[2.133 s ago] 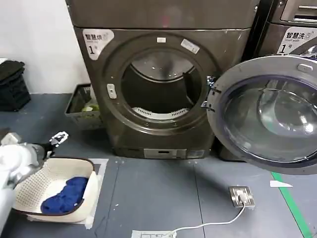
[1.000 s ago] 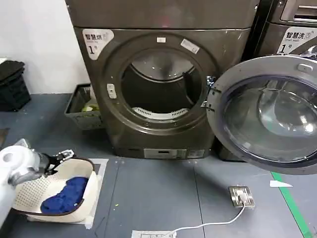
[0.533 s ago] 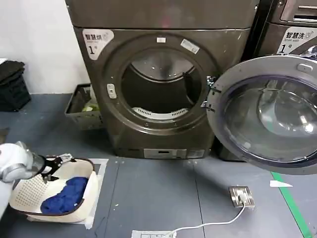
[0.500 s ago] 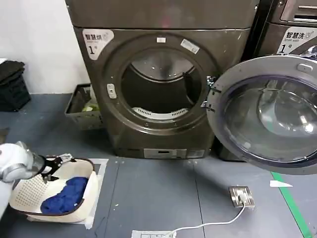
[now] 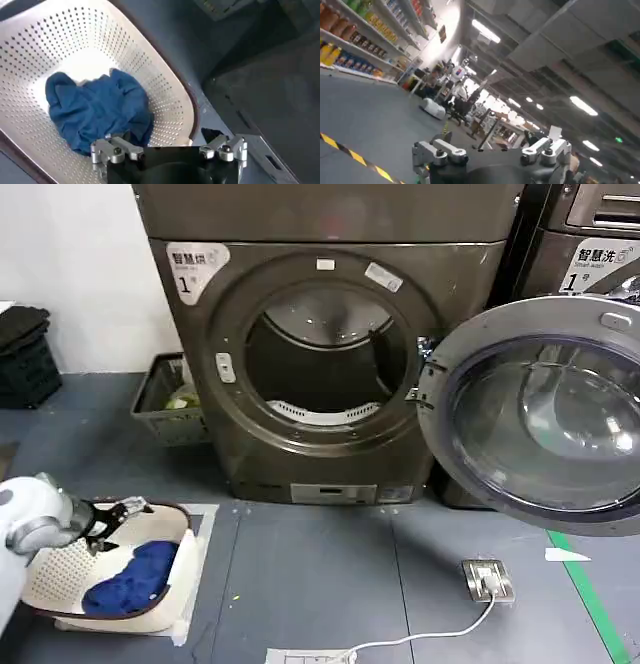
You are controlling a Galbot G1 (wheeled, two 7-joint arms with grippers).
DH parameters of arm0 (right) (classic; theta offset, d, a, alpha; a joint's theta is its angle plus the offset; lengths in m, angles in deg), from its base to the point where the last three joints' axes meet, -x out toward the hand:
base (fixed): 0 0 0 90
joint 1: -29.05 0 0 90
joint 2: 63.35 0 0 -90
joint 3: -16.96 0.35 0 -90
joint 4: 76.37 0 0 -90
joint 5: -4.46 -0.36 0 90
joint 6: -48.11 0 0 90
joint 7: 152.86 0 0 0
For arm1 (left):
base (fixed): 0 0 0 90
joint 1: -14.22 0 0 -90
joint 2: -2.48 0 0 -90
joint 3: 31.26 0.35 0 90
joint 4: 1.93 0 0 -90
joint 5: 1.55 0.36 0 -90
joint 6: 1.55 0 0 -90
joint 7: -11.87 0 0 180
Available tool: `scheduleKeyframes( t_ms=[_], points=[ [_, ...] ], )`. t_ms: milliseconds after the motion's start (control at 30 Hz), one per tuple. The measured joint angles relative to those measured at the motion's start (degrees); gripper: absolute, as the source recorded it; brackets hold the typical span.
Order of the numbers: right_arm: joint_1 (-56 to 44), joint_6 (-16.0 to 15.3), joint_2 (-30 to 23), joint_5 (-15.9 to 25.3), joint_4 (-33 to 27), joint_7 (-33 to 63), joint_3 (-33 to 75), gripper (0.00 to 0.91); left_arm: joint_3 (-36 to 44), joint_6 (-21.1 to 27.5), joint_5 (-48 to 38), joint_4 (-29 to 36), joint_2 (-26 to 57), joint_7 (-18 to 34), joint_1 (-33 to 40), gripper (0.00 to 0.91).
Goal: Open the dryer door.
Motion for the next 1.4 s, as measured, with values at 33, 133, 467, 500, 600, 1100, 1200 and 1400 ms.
scheduleKeyframes(
  t_ms=[33,133,467,500,600,1100,1200,1400],
  points=[
    [0.00,0.04,-0.04,-0.23,-0.01,-0.15,0.08,0.907,-0.01,0.08,0.14,0.20,-0.06,-0.12,-0.21,0.907],
    [0.03,0.25,-0.09,-1.07,0.03,-0.23,0.19,0.907,-0.01,0.51,-0.36,0.52,-0.20,0.08,-0.26,0.907],
    [0.07,1.03,-0.38,-2.32,-0.02,-1.08,0.74,0.907,0.55,4.74,-4.28,-0.18,0.23,3.64,0.27,0.907],
    [0.19,1.01,-0.45,-2.32,0.04,-1.14,0.85,0.907,0.58,4.74,-4.29,-0.17,0.24,3.72,0.29,0.907],
    [0.24,1.18,-0.61,-2.36,0.15,-1.67,0.93,0.907,0.95,4.75,-4.42,-0.27,0.25,4.62,0.50,0.907],
    [0.19,1.72,-0.69,-2.78,0.07,-1.91,0.59,0.907,1.72,4.77,-4.19,-0.86,0.47,5.57,0.97,0.907],
    [0.26,1.82,-0.71,-2.78,-0.01,-1.93,0.53,0.907,1.69,4.77,-4.03,-1.12,0.30,5.57,0.71,0.907],
    [0.56,1.47,-0.90,-2.57,0.07,-2.47,0.68,0.907,1.55,4.77,-4.08,-1.33,0.46,5.53,0.69,0.907]
  ],
)
